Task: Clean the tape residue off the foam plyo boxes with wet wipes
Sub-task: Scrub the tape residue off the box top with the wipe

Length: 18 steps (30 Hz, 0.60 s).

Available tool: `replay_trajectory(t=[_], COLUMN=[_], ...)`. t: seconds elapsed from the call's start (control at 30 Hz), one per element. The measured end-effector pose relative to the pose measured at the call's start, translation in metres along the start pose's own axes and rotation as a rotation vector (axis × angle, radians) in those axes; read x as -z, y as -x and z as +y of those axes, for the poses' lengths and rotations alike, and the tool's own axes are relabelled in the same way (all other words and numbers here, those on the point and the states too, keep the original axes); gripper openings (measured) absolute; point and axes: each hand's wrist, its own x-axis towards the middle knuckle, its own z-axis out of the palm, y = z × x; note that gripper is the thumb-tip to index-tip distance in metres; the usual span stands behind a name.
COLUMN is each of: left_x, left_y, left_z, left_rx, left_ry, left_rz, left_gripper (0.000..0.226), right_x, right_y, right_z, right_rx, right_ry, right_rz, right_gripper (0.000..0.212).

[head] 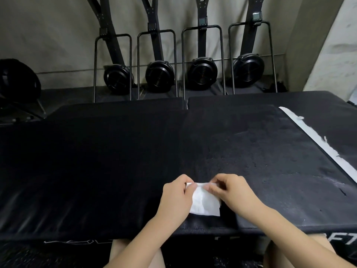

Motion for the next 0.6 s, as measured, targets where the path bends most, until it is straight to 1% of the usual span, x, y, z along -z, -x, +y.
replay_trajectory(t=[0.03, 0.07, 0.1, 0.13, 0.17, 0.2, 0.23, 0.27, 0.3, 0.37, 0.47, 0.53, 0.6], left_x=[-0.004, -0.007, -0.011, -0.012, -0.012, -0.011, -0.011, -0.012, -0.014, -0.02, -0.031, -0.034, -0.037], left_y=[-0.002, -0.003, -0.003, -0.002, 0.0, 0.003, 0.006, 0.01, 0.014, 0.019, 0.011, -0.006, -0.032], left_z=[-0.007, -0.013, -0.022, -0.03, -0.035, -0.038, -0.042, -0.048, -0.051, -0.054, -0.056, -0.054, -0.052], left_rx=[-0.007, -0.034, -0.08, -0.183, -0.304, -0.426, -0.545, -0.616, -0.651, -0.639, -0.624, -0.622, -0.608], left_ry=[-0.099, -0.257, -0.397, -0.454, -0.457, -0.449, -0.466, -0.503, -0.547, -0.62, -0.641, -0.669, -0.714], left_rz=[-0.023, -0.025, -0.022, -0.002, 0.002, -0.024, -0.043, -0.065, -0.073, -0.084, -0.05, -0.019, -0.012], left_gripper=[0.002, 0.014, 0.027, 0.033, 0.031, 0.025, 0.019, 0.019, 0.021, 0.025, 0.024, 0.025, 0.029], right_x=[-0.008, -0.015, -0.022, -0.027, -0.029, -0.03, -0.031, -0.033, -0.035, -0.042, -0.051, -0.052, -0.05], right_y=[-0.002, -0.003, -0.003, 0.0, 0.005, 0.012, 0.019, 0.026, 0.033, 0.041, 0.027, 0.005, -0.026], right_z=[0.007, 0.015, 0.023, 0.031, 0.034, 0.036, 0.038, 0.041, 0.044, 0.05, 0.057, 0.058, 0.061], right_rx=[0.011, 0.045, 0.115, 0.201, 0.295, 0.389, 0.468, 0.514, 0.522, 0.495, 0.444, 0.452, 0.438], right_ry=[0.15, 0.311, 0.426, 0.454, 0.423, 0.373, 0.342, 0.333, 0.34, 0.345, 0.358, 0.387, 0.388], right_rz=[-0.006, 0.026, 0.095, 0.158, 0.201, 0.205, 0.165, 0.107, 0.065, 0.062, 0.128, 0.177, 0.176], right_gripper=[0.015, 0.015, 0.02, 0.023, 0.023, 0.021, 0.02, 0.02, 0.021, 0.021, 0.025, 0.02, 0.013])
